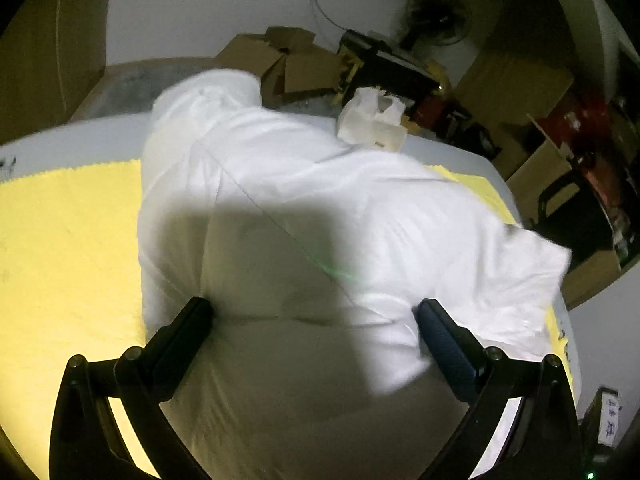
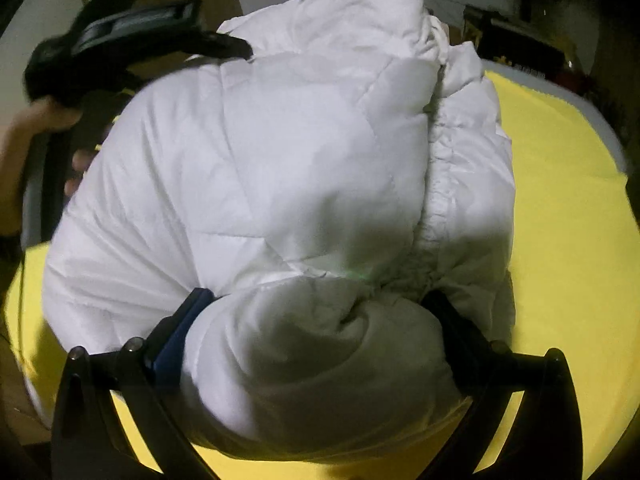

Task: Fold large clothes

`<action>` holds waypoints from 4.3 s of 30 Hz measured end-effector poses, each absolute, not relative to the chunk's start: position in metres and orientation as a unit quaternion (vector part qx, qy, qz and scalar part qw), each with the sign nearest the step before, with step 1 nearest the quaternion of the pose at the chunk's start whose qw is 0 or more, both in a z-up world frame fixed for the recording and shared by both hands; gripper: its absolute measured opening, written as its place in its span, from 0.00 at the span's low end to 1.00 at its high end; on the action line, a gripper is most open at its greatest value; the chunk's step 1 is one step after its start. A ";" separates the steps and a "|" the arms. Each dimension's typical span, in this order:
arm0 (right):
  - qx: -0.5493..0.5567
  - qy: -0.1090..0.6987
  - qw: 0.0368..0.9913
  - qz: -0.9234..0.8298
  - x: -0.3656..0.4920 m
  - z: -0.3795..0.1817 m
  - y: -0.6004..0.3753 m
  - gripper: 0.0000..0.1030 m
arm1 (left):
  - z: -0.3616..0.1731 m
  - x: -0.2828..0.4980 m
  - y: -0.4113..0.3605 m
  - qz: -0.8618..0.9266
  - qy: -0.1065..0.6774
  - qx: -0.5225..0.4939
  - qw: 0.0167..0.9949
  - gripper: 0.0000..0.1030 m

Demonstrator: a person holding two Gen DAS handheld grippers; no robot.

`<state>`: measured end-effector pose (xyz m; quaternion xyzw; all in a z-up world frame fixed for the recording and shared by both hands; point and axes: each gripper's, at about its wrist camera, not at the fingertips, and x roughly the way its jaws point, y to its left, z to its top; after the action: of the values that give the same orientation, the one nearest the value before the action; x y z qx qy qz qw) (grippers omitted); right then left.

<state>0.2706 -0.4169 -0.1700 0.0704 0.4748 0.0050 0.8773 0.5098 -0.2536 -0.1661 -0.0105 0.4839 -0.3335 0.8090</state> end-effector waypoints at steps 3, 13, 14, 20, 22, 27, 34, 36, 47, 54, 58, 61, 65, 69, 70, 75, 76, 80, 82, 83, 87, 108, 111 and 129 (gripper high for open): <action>0.068 0.465 0.883 -0.002 0.264 -0.176 -0.417 1.00 | -0.179 0.507 -0.261 -0.323 0.475 0.002 0.818 1.00; 0.055 0.459 0.886 -0.012 0.245 -0.162 -0.419 1.00 | -0.166 0.496 -0.260 -0.319 0.449 0.026 0.834 0.98; 0.062 0.452 0.890 -0.012 0.240 -0.153 -0.423 1.00 | -0.155 0.494 -0.252 -0.328 0.436 0.012 0.838 0.98; 0.182 0.343 0.922 0.009 0.151 -0.082 -0.467 1.00 | -0.106 0.505 -0.192 -0.347 0.407 -0.027 0.844 0.99; 0.244 0.349 0.905 0.011 0.128 -0.086 -0.489 1.00 | -0.106 0.517 -0.180 -0.351 0.419 -0.037 0.837 0.99; 0.418 0.375 0.825 0.059 0.095 -0.138 -0.533 1.00 | -0.127 0.530 -0.144 -0.331 0.454 -0.051 0.825 0.99; 0.505 0.366 0.776 0.094 0.089 -0.175 -0.540 1.00 | -0.152 0.547 -0.147 -0.358 0.496 -0.110 0.783 1.00; 0.500 0.368 0.779 0.094 0.091 -0.177 -0.537 1.00 | -0.158 0.556 -0.148 -0.358 0.505 -0.116 0.777 1.00; 0.480 0.372 0.789 0.096 0.080 -0.173 -0.545 1.00 | -0.189 0.589 -0.165 -0.418 0.545 -0.146 0.712 1.00; 0.463 0.384 0.793 0.094 0.094 -0.170 -0.540 1.00 | -0.207 0.614 -0.170 -0.440 0.551 -0.181 0.686 1.00; 0.469 0.376 0.793 0.102 0.109 -0.167 -0.532 1.00 | -0.213 0.622 -0.176 -0.447 0.554 -0.180 0.679 1.00; 0.453 0.383 0.800 0.089 0.120 -0.160 -0.526 1.00 | -0.212 0.625 -0.180 -0.449 0.555 -0.174 0.678 1.00; 0.449 0.376 0.806 0.080 0.126 -0.158 -0.523 1.00 | -0.213 0.628 -0.185 -0.447 0.554 -0.178 0.679 1.00; 0.485 0.351 0.797 0.079 0.121 -0.162 -0.530 1.00 | -0.216 0.625 -0.193 -0.443 0.552 -0.170 0.686 1.00; 0.475 0.357 0.801 0.071 0.121 -0.162 -0.529 1.00 | -0.216 0.623 -0.196 -0.443 0.551 -0.163 0.688 1.00; 0.441 0.377 0.813 0.051 0.131 -0.152 -0.514 1.00 | -0.222 0.620 -0.204 -0.443 0.562 -0.160 0.679 1.00; 0.448 0.379 0.808 0.052 0.134 -0.154 -0.514 1.00 | -0.224 0.620 -0.205 -0.440 0.570 -0.166 0.674 1.00; 0.464 0.381 0.797 0.063 0.137 -0.159 -0.516 1.00 | -0.224 0.619 -0.212 -0.433 0.572 -0.157 0.679 1.00; 0.472 0.379 0.793 0.067 0.140 -0.163 -0.517 0.99 | -0.223 0.617 -0.217 -0.432 0.569 -0.149 0.684 0.99; 0.475 0.380 0.791 0.067 0.140 -0.165 -0.520 0.93 | -0.222 0.616 -0.220 -0.430 0.569 -0.145 0.686 0.98; 0.476 0.386 0.788 0.057 0.133 -0.177 -0.540 0.72 | -0.218 0.615 -0.220 -0.435 0.564 -0.144 0.687 0.77; 0.495 0.345 0.794 0.072 0.108 -0.181 -0.545 0.20 | -0.189 0.603 -0.217 -0.414 0.538 -0.092 0.729 0.22; 0.490 0.341 0.799 0.077 0.111 -0.174 -0.543 0.19 | -0.177 0.601 -0.212 -0.414 0.527 -0.093 0.736 0.21; 0.416 0.328 0.828 0.184 0.131 -0.091 -0.446 0.19 | -0.048 0.551 -0.082 -0.361 0.476 -0.092 0.797 0.20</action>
<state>0.1310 -0.4459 -0.0909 0.4163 0.3280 0.1836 0.8279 0.5512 -0.0822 -0.0483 -0.0918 0.4759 -0.3614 0.7965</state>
